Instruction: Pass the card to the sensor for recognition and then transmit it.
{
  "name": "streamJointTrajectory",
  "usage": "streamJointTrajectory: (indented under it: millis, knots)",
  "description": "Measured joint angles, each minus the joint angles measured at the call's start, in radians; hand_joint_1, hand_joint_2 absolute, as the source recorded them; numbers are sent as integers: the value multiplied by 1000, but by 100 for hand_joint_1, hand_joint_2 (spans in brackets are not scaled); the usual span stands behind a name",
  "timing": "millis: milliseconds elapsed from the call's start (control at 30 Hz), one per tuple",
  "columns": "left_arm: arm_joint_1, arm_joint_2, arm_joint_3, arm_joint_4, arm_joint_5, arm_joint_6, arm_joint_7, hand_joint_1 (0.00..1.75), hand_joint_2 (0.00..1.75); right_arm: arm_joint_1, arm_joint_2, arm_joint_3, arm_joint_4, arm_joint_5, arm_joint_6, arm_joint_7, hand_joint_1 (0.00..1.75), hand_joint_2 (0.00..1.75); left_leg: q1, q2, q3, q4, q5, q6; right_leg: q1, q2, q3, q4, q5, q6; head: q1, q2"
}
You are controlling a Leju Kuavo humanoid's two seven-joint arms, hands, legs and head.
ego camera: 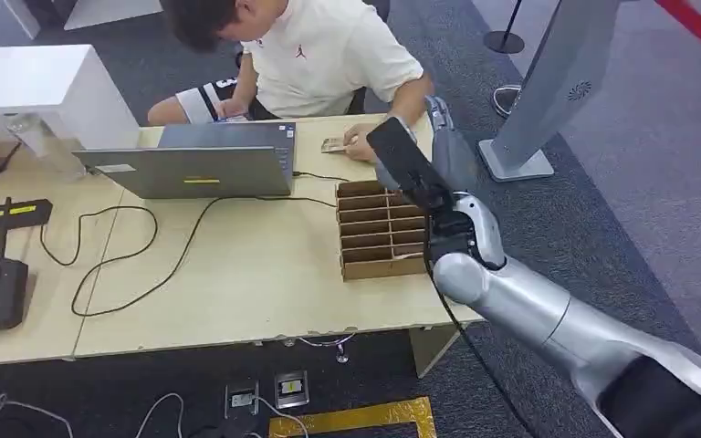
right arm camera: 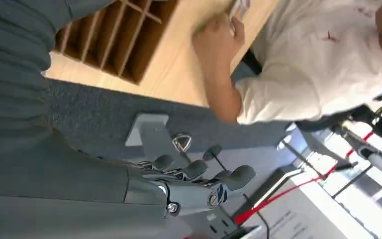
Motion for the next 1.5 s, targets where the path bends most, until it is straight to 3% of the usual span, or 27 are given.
streamJointTrajectory:
  millis: [200,500,767,933,1500]
  knots:
    - [6,0,1,0,0,0,0,0,0,85,-37,26,-82,47,109,5,0,175,0,0,0,0,0,0,0,0,0,0,0,0,0,0]
    - [17,-2,2,0,0,0,-2,0,0,148,-77,78,-92,160,292,100,0,175,0,0,0,0,0,0,0,0,0,0,0,0,0,0]
    - [10,0,2,0,3,0,2,0,0,159,-87,113,-45,167,325,123,0,175,0,0,0,0,0,0,0,1,0,0,0,0,0,0]
    - [35,-29,19,0,5,0,2,0,0,173,-105,116,-31,184,325,137,0,175,-1,0,0,0,0,0,-1,0,0,-1,0,0,0,0]
    - [52,-50,50,0,2,-1,-3,0,0,185,-182,114,-10,345,361,149,0,175,0,0,0,0,0,0,0,0,0,-1,0,0,0,0]
